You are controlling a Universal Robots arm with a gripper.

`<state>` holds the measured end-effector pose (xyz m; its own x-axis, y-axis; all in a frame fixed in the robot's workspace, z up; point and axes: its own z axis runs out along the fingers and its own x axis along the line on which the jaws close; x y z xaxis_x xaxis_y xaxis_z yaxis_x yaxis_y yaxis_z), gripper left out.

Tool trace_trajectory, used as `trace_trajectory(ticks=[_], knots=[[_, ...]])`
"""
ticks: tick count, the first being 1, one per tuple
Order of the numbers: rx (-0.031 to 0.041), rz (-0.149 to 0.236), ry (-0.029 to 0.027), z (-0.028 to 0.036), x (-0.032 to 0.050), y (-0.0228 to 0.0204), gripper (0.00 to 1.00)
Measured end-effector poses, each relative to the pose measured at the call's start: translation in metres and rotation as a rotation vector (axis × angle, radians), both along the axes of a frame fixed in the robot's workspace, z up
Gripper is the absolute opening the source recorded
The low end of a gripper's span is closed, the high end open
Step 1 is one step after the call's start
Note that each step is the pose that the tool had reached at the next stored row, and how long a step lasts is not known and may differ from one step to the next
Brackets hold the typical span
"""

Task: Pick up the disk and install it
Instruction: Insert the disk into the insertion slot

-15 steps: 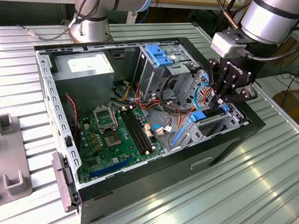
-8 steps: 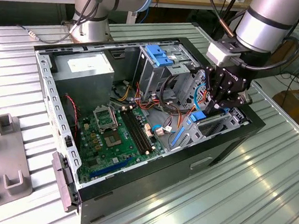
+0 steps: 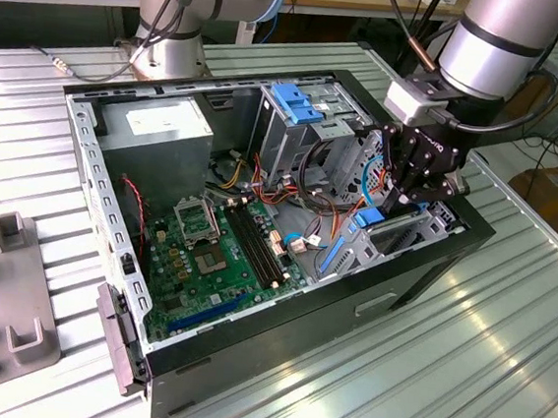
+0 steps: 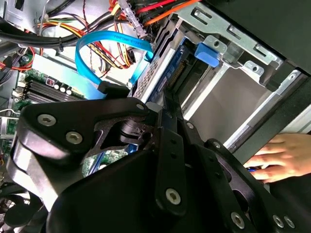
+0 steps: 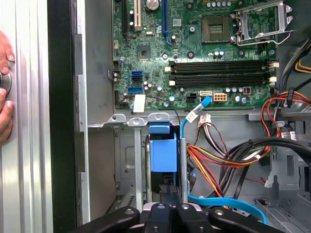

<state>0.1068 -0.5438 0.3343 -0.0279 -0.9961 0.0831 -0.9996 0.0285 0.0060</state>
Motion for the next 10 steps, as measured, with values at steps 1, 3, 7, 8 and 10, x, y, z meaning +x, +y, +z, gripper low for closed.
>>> trace_trajectory(ticks=[1,3,7,8,10], knots=[[0.0005,0.000,0.0000,0.0005,0.0000,0.0000,0.11],[0.0002,0.000,0.0000,0.0062,0.0000,0.0000,0.11],[0.0003,0.000,0.0000,0.0068,0.0000,0.0000,0.11],[0.0003,0.000,0.0000,0.0068,0.0000,0.0000,0.11],[0.0004,0.000,0.0000,0.0068,0.0000,0.0000,0.11]])
